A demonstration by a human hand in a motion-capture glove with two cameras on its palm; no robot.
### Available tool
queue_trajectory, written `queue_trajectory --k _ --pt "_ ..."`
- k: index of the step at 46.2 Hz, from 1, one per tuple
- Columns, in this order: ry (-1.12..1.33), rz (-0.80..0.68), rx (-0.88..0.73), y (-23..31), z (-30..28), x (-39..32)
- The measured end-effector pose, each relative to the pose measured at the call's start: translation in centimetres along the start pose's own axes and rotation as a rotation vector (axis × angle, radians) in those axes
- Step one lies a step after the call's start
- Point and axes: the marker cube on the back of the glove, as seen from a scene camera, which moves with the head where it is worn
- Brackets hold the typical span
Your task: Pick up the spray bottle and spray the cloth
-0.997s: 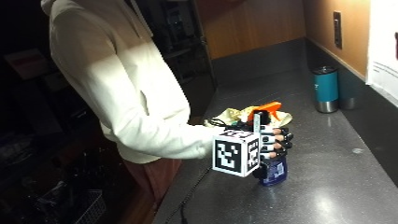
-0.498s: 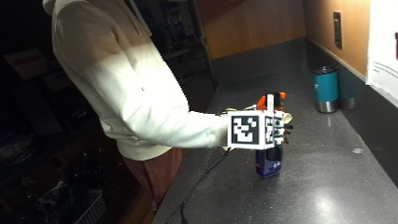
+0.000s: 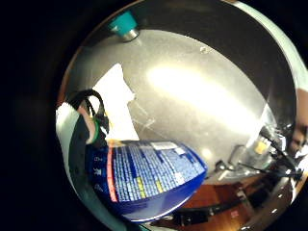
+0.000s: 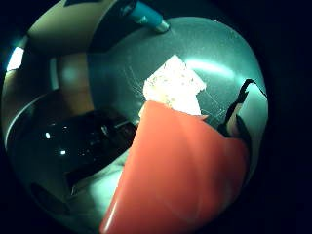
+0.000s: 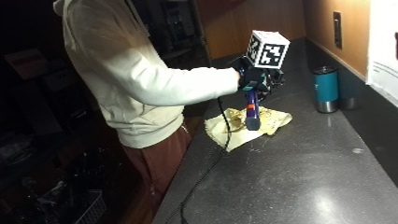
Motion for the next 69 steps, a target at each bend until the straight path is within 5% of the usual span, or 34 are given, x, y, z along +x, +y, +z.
queue_trajectory --k 21,47,59,69 --pt "0.567 0.058 -0.248 -2.8 3.9 -14.6" --pt "0.681 0.129 -0.323 -5.0 8.0 -18.0" --pt "0.477 0.018 -0.083 -4.5 4.6 -19.9" --pt "-0.075 -0.112 0.201 -4.2 -0.1 -23.3"
